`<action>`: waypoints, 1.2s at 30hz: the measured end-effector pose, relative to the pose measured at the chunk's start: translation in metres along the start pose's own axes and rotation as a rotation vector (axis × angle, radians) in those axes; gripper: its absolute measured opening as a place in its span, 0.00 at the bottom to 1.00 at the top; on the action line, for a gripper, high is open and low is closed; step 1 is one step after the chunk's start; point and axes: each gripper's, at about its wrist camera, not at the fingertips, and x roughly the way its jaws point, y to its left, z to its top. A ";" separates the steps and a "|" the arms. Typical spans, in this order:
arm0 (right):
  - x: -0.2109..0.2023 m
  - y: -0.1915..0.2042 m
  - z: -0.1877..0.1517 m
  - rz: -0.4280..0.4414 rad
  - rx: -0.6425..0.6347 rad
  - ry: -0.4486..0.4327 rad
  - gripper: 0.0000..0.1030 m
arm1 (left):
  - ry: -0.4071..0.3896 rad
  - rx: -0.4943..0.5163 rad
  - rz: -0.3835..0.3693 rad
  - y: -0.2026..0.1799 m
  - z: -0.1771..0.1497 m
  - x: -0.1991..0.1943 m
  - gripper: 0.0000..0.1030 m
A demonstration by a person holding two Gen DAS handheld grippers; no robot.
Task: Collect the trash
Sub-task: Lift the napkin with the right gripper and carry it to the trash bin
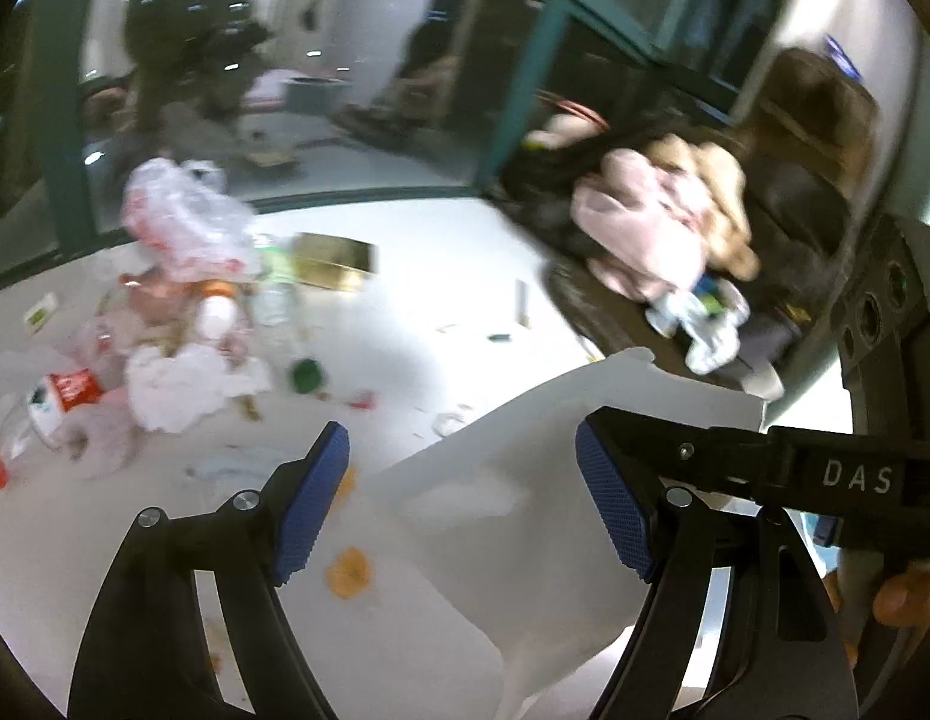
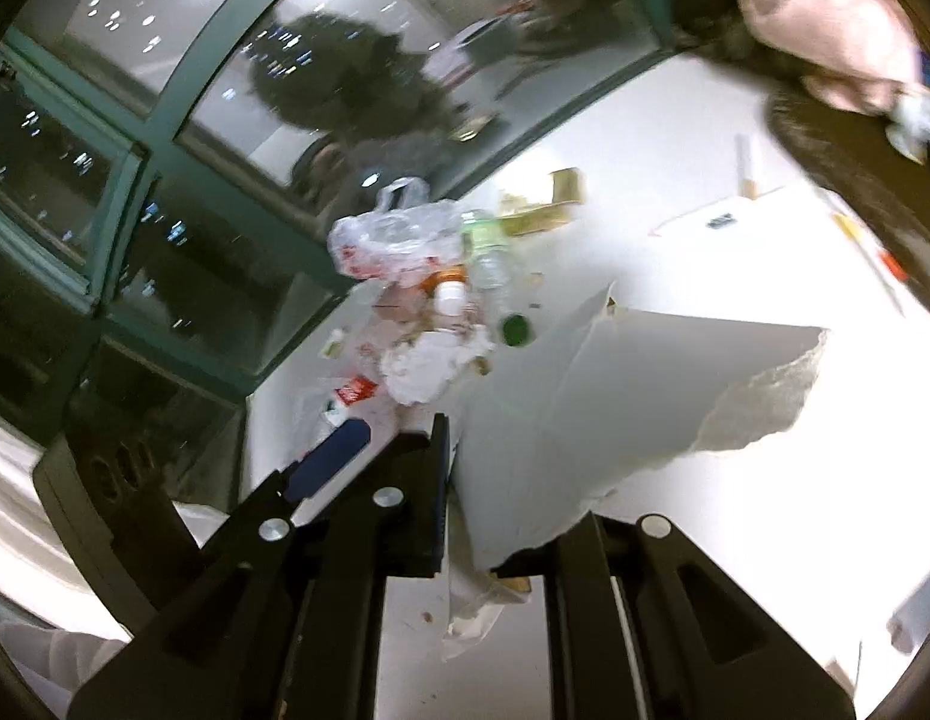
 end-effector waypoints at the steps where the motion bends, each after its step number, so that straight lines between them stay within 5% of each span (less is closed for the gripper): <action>1: -0.010 -0.007 -0.009 -0.017 0.031 -0.022 0.11 | 0.013 0.027 -0.034 -0.010 -0.006 0.001 0.73; 8: -0.056 -0.041 -0.031 -0.059 0.133 -0.111 0.11 | 0.098 0.125 -0.153 -0.057 -0.026 0.006 0.73; 11: -0.067 -0.050 -0.021 -0.038 0.117 -0.148 0.11 | 0.048 0.208 -0.145 -0.080 -0.019 0.003 0.73; 19: -0.137 -0.098 0.011 -0.058 0.098 -0.253 0.11 | -0.016 0.235 -0.198 -0.163 0.012 0.026 0.73; 25: -0.193 -0.155 0.018 -0.136 0.173 -0.338 0.11 | 0.008 0.320 -0.299 -0.247 0.015 0.062 0.73; 36: -0.250 -0.220 0.003 -0.237 0.316 -0.429 0.11 | 0.068 0.432 -0.424 -0.332 0.004 0.094 0.73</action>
